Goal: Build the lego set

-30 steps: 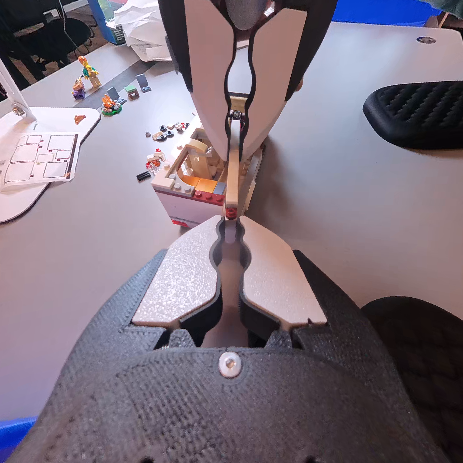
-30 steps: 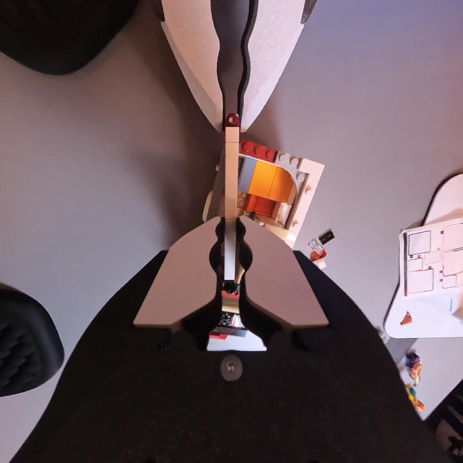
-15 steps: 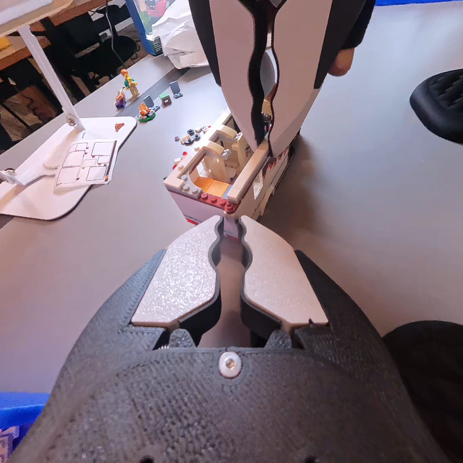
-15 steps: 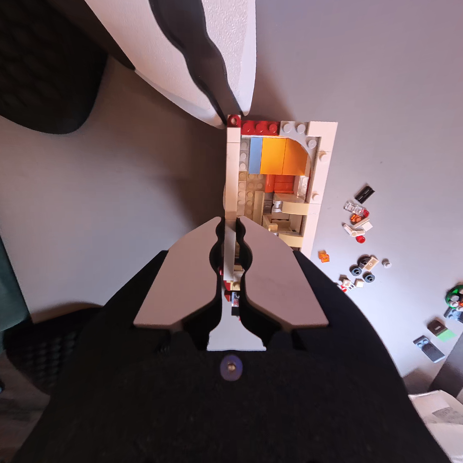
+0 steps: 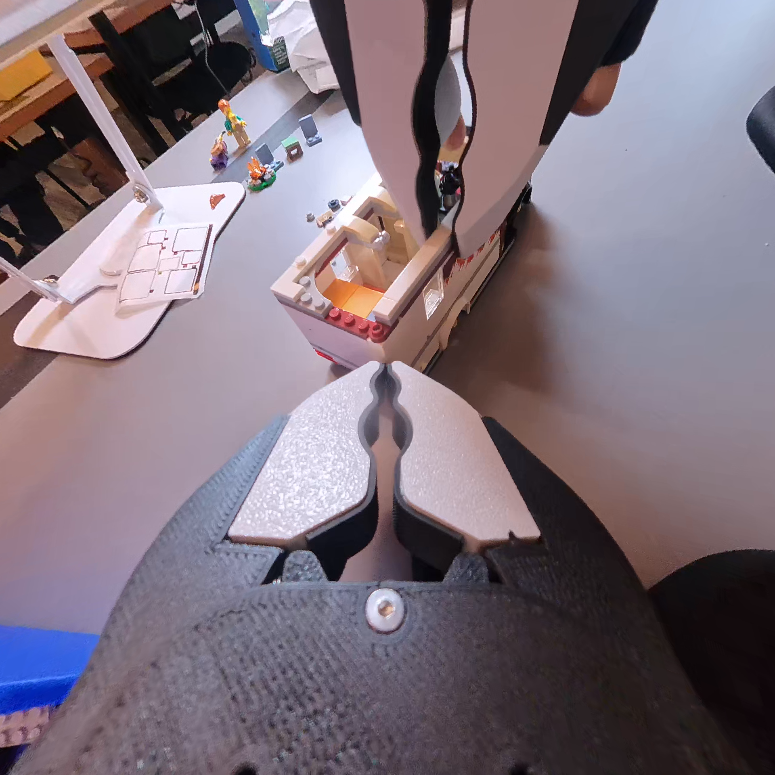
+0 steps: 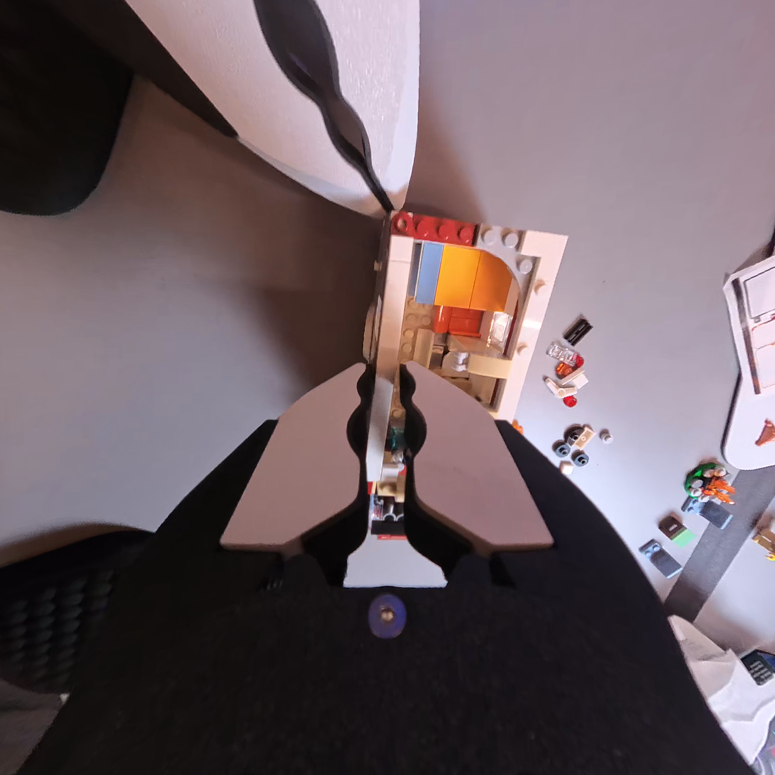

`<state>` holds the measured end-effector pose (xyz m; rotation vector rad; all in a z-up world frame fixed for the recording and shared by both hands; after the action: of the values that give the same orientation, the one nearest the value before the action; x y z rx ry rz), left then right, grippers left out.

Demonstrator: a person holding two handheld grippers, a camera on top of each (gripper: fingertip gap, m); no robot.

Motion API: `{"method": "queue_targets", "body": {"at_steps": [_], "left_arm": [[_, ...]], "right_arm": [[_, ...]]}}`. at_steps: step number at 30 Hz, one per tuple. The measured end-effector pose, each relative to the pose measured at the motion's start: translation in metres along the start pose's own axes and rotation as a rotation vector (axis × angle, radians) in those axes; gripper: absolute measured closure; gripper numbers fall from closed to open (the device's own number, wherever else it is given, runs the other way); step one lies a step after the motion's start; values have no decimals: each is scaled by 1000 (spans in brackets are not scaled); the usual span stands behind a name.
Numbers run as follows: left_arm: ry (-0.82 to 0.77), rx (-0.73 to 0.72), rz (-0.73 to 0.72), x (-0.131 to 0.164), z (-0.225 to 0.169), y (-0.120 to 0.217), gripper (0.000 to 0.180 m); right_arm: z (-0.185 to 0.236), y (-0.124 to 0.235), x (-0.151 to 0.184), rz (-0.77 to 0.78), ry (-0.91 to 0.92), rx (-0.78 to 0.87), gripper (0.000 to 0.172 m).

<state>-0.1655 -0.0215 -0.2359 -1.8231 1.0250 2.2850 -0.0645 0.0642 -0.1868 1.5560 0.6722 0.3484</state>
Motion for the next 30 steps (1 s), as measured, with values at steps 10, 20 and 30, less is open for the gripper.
{"method": "queue_targets", "body": {"at_steps": [10,20,30], "left_arm": [[2,-4,20,3,0,-2,173],[143,92,30,1,9,-26,95],[102,156,73,-8,12,-50,94]], "right_arm": [[-4,-4,-29,-91,76,69,162],[-8,-6,-27,-107,51,3,163],[-13,-5,-21,-100,101,-81,162]]}}
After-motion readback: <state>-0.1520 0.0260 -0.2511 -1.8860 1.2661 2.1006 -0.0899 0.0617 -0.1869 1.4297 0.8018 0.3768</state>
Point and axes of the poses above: each gripper's, where its closed fingertips meet, y back along the fingers, x out of its underside, z = x × y across the jaws, the point moved 8 cm from there along y, back along the fingers, and after that the axes turned 9 degrees about y, right-handed, at the moved point
